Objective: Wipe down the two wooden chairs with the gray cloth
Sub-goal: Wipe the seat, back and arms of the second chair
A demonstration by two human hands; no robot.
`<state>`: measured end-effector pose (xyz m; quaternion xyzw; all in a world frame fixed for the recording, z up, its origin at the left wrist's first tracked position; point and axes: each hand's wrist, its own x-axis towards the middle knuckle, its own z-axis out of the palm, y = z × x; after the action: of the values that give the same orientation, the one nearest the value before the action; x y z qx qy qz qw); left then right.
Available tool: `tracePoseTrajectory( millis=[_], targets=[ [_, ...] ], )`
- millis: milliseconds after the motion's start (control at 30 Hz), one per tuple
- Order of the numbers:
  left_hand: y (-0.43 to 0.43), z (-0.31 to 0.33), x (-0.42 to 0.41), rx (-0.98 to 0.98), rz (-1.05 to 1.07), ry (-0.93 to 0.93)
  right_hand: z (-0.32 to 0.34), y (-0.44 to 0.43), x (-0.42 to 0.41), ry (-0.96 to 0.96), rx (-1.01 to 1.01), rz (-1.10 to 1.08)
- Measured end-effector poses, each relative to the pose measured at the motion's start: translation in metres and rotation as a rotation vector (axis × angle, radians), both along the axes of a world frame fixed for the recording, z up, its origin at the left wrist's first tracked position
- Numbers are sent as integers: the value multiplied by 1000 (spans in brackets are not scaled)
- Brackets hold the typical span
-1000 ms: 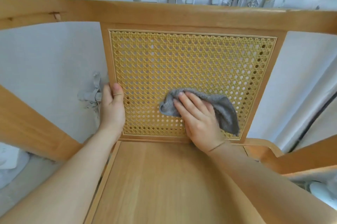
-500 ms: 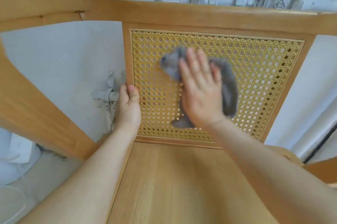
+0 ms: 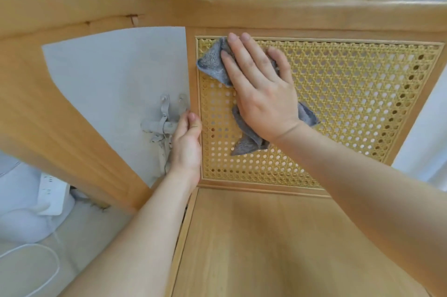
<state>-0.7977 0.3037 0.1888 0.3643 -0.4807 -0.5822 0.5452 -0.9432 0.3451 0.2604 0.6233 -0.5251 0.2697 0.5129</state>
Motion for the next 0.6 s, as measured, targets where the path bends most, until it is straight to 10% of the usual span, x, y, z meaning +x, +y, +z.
tracePoseTrajectory(
  millis=[333,600],
  targets=[
    [4,4,9,218,-139,166,-132,33,23,223,587,177],
    [8,3,2,27,136,-158,-107,77,-63,436,715,211]
  ],
)
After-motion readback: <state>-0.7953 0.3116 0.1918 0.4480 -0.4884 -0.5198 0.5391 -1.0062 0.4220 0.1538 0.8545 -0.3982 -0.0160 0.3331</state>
